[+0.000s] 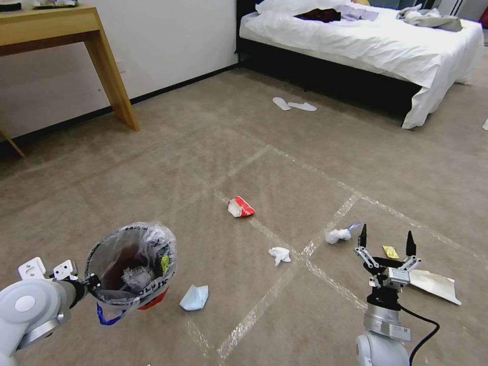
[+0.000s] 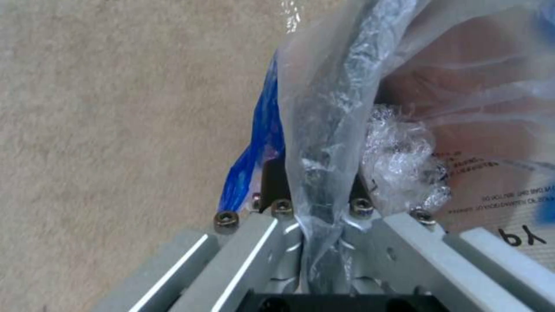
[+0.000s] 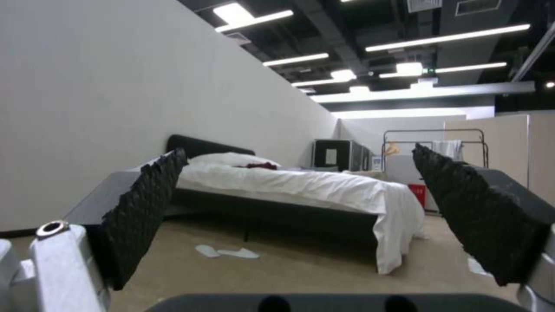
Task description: Pick up the trash bin and place the garbage on the floor into it.
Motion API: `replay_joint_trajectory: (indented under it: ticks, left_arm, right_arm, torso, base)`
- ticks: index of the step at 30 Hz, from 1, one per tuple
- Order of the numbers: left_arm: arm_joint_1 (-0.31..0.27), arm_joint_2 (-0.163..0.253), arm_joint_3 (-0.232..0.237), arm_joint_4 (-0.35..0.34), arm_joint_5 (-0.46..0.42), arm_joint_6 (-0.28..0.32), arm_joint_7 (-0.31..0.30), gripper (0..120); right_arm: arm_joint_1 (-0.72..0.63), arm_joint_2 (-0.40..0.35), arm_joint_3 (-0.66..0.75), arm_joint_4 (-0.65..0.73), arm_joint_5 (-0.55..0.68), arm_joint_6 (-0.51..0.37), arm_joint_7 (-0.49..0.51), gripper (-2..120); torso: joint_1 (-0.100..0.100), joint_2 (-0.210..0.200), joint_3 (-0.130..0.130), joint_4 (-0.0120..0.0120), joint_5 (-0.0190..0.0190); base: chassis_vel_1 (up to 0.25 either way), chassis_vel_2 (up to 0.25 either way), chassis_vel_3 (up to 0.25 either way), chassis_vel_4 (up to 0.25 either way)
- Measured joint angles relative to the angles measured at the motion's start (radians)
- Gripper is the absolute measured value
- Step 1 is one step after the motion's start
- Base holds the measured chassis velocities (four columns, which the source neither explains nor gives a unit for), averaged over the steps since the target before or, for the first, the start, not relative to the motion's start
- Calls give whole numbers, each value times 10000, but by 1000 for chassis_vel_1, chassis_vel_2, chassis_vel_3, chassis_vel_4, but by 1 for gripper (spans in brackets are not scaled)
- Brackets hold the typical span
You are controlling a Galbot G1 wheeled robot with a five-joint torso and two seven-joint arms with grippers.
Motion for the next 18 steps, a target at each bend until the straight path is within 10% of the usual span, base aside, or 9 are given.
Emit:
replay_joint_trajectory:
  ticks: [18]
  left_arm:
    - [-93,86,14,96,1,-11,22,1]
  right_arm:
    - [115,33,-6,-66,-176,0,248,100]
  torso:
    - [1,2,1,-2,-1]
  base:
    - [-94,101,100,-98]
